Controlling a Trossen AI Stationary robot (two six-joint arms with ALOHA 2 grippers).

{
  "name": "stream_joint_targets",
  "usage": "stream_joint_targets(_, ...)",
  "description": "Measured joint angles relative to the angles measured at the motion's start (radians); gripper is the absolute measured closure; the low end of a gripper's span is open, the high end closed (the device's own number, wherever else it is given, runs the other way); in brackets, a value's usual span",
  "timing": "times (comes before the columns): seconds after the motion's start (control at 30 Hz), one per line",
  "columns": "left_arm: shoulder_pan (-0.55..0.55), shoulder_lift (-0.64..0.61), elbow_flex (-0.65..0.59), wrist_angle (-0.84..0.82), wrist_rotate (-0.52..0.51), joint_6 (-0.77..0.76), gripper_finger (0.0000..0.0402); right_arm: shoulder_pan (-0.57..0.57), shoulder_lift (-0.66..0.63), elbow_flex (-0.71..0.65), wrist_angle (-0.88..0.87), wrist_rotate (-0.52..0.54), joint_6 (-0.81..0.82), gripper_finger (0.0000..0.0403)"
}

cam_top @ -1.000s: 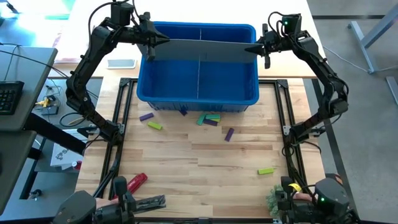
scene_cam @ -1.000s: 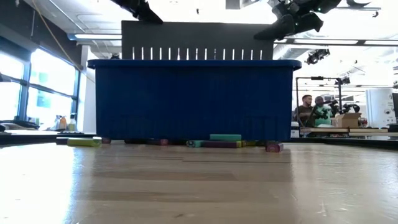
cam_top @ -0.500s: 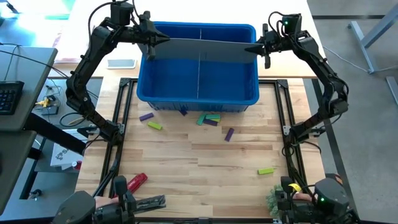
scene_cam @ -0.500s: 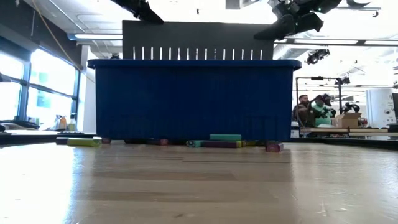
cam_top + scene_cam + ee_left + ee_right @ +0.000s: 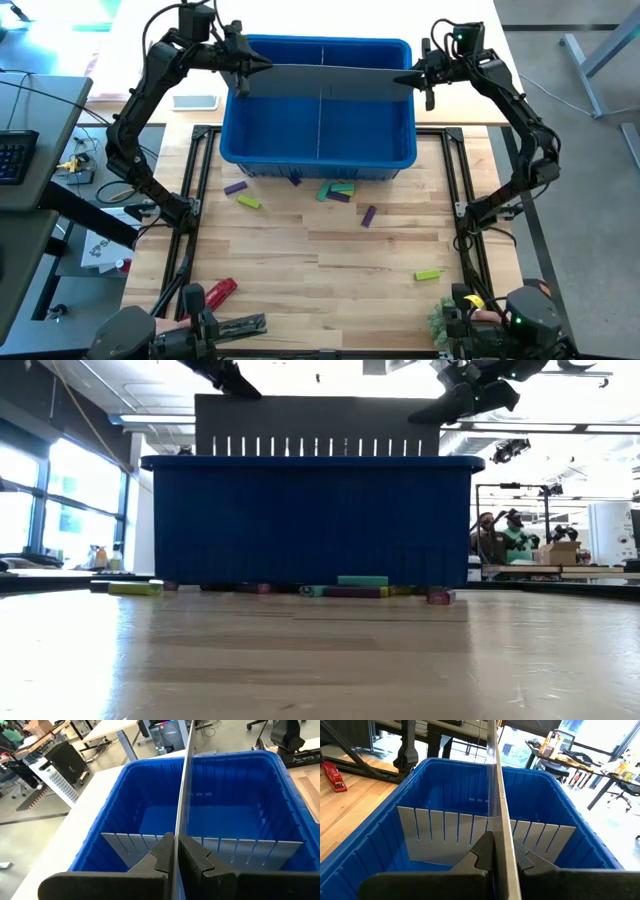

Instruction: Sort blocks

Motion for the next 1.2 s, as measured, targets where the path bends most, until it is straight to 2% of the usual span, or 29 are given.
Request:
stream_joint_targets(0.67, 0.001, 0.079, 0.0, -0.004, 0.015, -0.011, 0.0401, -0.002, 0.0, 0.0, -0.018, 0.012, -0.008, 0.0403)
stream_joint_targets(1.2, 0.0, 0.079, -0.002, -0.002, 0.013, -0.008, 0.0401, -0.001, -0.003, 0.002, -0.019, -0.006, -0.016, 0.0403)
